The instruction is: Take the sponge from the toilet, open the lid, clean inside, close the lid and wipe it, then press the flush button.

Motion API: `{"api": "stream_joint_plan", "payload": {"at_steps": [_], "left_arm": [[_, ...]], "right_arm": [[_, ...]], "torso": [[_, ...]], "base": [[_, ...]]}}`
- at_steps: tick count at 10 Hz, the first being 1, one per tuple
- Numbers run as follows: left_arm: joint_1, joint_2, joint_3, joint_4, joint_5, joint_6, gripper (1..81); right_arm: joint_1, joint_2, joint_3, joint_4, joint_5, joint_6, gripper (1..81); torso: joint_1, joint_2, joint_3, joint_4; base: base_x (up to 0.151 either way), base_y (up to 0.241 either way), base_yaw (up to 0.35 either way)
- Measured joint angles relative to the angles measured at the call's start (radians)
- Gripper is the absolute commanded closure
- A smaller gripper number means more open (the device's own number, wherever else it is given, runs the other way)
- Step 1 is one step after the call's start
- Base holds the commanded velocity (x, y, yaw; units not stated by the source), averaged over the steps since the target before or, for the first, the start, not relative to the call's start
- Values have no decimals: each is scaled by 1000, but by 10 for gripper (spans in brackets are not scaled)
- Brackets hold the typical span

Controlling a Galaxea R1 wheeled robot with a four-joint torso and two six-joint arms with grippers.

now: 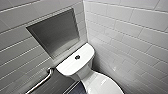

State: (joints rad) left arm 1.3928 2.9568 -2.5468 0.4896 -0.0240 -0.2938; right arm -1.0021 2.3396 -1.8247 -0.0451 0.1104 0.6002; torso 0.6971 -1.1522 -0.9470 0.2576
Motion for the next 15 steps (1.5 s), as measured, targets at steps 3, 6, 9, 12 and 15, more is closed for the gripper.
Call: {"api": "stream_joint_plan", "payload": {"at_steps": [3, 6, 9, 12, 15], "left_arm": [[0, -1, 0, 0, -2, 0, 10], [0, 0, 0, 0, -2, 0, 10], [0, -1, 0, 0, -2, 0, 10], [0, 0, 0, -1, -2, -2, 10], [-3, 2, -1, -1, -3, -17, 10]], "right_arm": [[-53, -129, 159, 7, 61, 3, 811], [-51, -194, 251, 8, 79, 4, 811], [139, -134, 271, 8, 15, 3, 811], [277, 13, 192, 7, -132, 3, 811], [315, 83, 80, 2, -247, 3, 811]], "torso": [[0, 0, 0, 0], [0, 0, 0, 0], [0, 0, 0, 0], [0, 0, 0, 0], [0, 0, 0, 0]], "base": [[0, 0, 0], [0, 0, 0], [0, 0, 0], [0, 0, 0], [0, 0, 0]]}}
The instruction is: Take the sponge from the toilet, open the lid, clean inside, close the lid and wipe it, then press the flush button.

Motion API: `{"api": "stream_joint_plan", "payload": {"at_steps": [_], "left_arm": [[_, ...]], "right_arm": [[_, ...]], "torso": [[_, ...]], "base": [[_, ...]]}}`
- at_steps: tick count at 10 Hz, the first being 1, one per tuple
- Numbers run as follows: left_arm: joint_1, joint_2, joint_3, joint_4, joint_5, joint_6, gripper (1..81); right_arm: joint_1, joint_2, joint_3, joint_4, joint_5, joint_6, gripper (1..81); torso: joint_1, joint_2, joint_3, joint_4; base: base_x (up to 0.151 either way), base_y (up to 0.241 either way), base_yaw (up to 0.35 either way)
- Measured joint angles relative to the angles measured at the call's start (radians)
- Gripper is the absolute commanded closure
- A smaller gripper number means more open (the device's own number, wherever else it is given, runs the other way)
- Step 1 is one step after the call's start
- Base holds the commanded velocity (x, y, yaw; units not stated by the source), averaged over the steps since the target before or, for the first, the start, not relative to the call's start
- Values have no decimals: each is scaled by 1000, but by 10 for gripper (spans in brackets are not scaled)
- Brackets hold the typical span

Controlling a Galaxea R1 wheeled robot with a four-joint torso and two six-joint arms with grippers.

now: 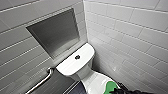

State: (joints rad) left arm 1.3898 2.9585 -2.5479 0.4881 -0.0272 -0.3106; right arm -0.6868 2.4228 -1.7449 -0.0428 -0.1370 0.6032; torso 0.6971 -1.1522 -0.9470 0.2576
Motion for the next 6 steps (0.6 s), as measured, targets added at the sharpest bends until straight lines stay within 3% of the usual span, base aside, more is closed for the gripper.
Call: {"api": "stream_joint_plan", "payload": {"at_steps": [4, 6], "left_arm": [[-13, 14, -1, 1, -3, 0, 10], [-9, 12, -2, 1, 0, 0, 10]], "right_arm": [[-52, 3, -19, -9, -20, 0, 811], [-87, -2, -19, -11, -21, 0, 811]], "torso": [[-34, 56, 7, 0], [-69, 112, 58, -5]], "base": [[0, 0, 0], [0, 0, 0]]}}
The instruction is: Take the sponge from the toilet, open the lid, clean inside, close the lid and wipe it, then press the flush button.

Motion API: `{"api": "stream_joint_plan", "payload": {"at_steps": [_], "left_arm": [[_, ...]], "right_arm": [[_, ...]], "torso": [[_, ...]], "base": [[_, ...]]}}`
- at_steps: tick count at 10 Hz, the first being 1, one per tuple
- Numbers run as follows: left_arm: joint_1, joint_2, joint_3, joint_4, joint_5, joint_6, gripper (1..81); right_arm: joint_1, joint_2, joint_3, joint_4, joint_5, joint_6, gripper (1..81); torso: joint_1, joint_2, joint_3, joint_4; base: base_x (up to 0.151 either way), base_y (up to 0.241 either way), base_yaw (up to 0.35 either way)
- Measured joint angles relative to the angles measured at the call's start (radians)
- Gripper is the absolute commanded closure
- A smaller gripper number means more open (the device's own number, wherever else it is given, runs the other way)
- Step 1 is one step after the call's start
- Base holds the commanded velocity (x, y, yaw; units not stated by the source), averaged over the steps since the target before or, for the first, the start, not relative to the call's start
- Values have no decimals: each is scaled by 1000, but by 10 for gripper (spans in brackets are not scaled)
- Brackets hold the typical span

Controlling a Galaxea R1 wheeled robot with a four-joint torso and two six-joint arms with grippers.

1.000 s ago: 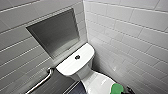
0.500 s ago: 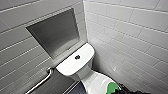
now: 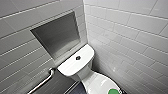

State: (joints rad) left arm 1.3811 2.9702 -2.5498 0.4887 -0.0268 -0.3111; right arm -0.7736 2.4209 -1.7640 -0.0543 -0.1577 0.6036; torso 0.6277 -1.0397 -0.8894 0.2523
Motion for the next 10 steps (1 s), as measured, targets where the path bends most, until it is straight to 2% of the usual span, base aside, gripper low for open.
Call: {"api": "stream_joint_plan", "payload": {"at_steps": [2, 5, 7, 10], "left_arm": [[0, 0, 0, 0, -1, 0, 10], [9, 0, 0, 0, 1, 0, 10], [8, 0, 1, 0, 1, 0, 10], [10, 0, 0, 0, 1, 0, 10]], "right_arm": [[-41, -14, 0, -1, 9, 0, 811], [-157, -36, -4, -1, 34, 0, 811], [-233, -55, -16, -1, 90, -1, 811], [-353, -57, -32, -7, 164, -16, 811]], "torso": [[-48, 72, 72, -18], [-119, 180, 175, -58], [-159, 237, 201, -71], [-226, 338, 211, -72]], "base": [[0, 0, 0], [0, 0, 0], [0, 0, 0], [0, 0, 0]]}}
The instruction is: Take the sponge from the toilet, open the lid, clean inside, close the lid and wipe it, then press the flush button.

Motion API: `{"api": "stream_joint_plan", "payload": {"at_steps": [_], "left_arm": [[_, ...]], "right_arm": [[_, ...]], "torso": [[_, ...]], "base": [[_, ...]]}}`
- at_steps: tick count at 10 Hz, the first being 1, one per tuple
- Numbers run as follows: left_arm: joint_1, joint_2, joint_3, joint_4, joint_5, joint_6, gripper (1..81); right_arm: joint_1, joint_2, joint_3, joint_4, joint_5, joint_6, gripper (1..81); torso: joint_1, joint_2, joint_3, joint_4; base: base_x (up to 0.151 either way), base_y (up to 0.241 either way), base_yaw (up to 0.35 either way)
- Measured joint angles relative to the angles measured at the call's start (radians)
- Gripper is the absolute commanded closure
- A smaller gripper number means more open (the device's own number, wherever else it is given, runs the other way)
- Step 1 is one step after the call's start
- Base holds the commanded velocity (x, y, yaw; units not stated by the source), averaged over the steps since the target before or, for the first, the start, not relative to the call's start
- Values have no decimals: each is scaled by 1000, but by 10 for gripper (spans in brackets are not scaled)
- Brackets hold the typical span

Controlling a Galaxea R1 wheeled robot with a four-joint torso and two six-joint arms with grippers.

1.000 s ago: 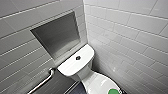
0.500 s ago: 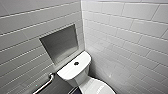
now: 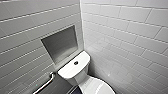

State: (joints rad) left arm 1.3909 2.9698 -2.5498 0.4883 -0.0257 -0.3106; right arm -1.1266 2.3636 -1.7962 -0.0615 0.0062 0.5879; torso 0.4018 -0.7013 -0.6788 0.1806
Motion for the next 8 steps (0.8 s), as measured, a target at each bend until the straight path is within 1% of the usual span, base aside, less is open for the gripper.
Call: {"api": "stream_joint_plan", "payload": {"at_steps": [2, 4, 5, 6, 8], "left_arm": [[-3, 0, -2, 0, -7, 0, 10], [-3, 0, -2, -1, -9, 0, 10], [-4, 0, -2, -1, -11, -1, 10], [-8, 1, -2, -1, -12, 0, 10], [-11, 0, -5, -2, -13, -1, 10]], "right_arm": [[-84, 17, -44, -38, 21, -12, 811], [-129, 52, -127, -84, 40, -19, 811], [-147, 77, -178, -126, 63, -23, 811], [-169, 116, -232, -161, 87, -26, 811], [-210, 210, -343, -190, 101, -44, 811]], "torso": [[-49, 76, 0, 0], [-98, 150, 0, 0], [-122, 189, 0, 0], [-147, 226, 0, 0], [-184, 282, 0, 0]], "base": [[0, 0, 0], [0, 0, 0], [0, 0, 0], [0, 0, 0], [0, 0, 0]]}}
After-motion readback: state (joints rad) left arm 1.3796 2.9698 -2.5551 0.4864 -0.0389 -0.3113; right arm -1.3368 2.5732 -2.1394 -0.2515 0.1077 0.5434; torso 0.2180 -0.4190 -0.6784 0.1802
